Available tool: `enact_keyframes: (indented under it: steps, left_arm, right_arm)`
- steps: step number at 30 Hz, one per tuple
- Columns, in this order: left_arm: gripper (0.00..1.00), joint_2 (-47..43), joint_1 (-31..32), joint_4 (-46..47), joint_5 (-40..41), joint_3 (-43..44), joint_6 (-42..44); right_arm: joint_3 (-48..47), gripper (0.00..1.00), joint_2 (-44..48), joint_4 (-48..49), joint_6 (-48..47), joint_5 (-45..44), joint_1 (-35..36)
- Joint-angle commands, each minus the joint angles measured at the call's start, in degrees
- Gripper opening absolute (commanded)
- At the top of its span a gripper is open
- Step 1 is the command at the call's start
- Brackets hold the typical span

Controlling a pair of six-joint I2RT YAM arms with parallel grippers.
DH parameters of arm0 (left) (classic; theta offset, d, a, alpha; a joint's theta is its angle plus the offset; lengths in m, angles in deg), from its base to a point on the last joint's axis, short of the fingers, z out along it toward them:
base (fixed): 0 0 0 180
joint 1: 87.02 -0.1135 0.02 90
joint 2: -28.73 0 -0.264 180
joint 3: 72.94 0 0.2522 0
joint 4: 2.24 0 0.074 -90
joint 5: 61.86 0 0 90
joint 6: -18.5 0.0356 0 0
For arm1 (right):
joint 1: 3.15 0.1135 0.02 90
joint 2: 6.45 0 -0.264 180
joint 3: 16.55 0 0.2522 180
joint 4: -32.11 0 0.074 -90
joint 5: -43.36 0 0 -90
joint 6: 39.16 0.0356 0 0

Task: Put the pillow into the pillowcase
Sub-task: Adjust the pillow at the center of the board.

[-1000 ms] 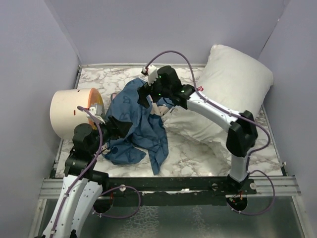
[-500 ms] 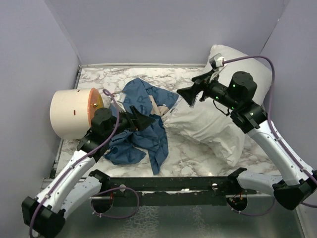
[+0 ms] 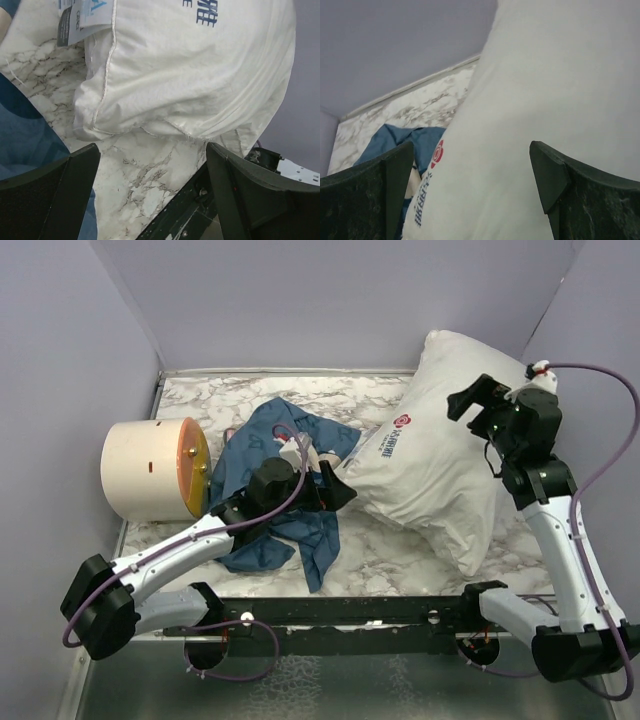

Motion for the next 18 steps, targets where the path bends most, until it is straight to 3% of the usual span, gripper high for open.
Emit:
enact_keyframes:
  steps: [1,7,12,16,18]
  left_arm:
    - [0.9,1.16,0.23,8.89,0.06,-3.55,-8.05]
    - [0.91,7.71,0.28,13.42,-3.46,-1.58,-9.9]
    - [0.91,14.47,0.28,18.92,-1.96,-0.44,-11.32]
    - [0.9,21.74,0.11,21.73,-0.93,3.56,-11.05]
    - [0.85,25.22,-0.58,21.49,-1.0,7.08,-10.27]
  right_arm:
    - [2.49,1.0,4.5,-3.74,7.99,-15.81,-4.33]
    - [8.02,1.0,7.47,-4.54,12.48,-19.9,-9.5]
    - [14.22,1.0,7.74,-3.44,15.74,-18.2,-12.96]
    - [19.23,1.0,6.2,-1.21,18.97,-9.85,-16.08]
    - [22.32,0.93,5.35,1.18,20.61,-1.89,-17.15]
